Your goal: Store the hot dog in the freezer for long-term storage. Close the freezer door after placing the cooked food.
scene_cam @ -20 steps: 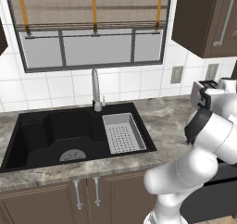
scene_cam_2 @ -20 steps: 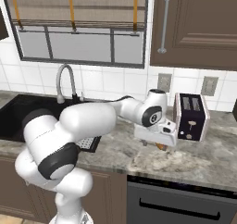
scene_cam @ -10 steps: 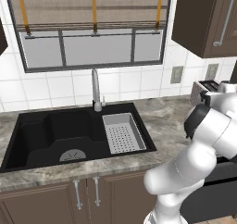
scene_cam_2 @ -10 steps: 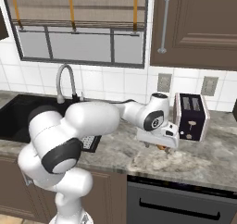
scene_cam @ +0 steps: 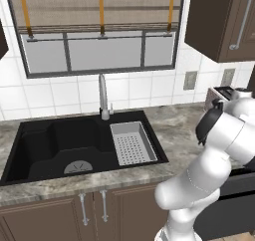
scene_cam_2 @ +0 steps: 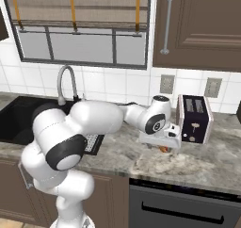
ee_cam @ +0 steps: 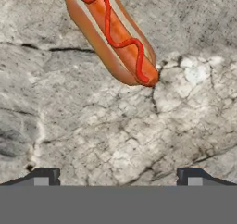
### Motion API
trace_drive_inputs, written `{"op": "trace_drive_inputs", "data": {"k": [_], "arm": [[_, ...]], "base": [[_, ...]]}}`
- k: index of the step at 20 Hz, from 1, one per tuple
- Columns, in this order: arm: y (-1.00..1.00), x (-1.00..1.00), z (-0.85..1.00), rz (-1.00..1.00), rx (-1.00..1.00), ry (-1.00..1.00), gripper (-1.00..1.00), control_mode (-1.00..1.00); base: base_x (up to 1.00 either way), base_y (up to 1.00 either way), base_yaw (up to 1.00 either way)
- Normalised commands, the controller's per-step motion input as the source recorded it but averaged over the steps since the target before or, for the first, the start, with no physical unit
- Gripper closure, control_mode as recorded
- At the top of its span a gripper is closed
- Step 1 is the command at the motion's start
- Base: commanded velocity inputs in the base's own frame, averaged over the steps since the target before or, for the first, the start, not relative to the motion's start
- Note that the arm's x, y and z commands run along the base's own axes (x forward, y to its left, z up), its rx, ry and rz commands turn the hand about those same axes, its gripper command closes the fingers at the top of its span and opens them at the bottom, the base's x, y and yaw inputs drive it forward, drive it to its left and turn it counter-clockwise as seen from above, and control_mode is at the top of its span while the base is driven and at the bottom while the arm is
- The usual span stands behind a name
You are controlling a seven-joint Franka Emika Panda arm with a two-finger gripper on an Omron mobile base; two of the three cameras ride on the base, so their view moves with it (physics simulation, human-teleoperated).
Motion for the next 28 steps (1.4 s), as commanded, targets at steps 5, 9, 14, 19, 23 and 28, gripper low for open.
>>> {"op": "trace_drive_inputs", "data": {"k": [5,9,14,19,23,28], "arm": [[-0.17,0.3,-0.08,0.09,0.0,-0.02,-1.0,-1.0],[-0.16,0.23,-0.13,0.09,0.0,0.0,-1.0,-1.0],[-0.01,0.14,-0.06,0.08,0.0,-0.07,-1.0,-1.0],[0.0,0.16,-0.06,0.08,0.0,-0.05,-1.0,-1.0],[0.0,0.07,-0.08,0.06,0.0,0.0,-1.0,-1.0],[0.0,0.18,-0.21,0.0,0.0,0.0,-1.0,-1.0]], "base": [[0.0,0.0,0.0],[0.0,0.0,0.0],[0.0,0.0,0.0],[0.0,0.0,0.0],[0.0,0.0,0.0],[0.0,0.0,0.0]]}}
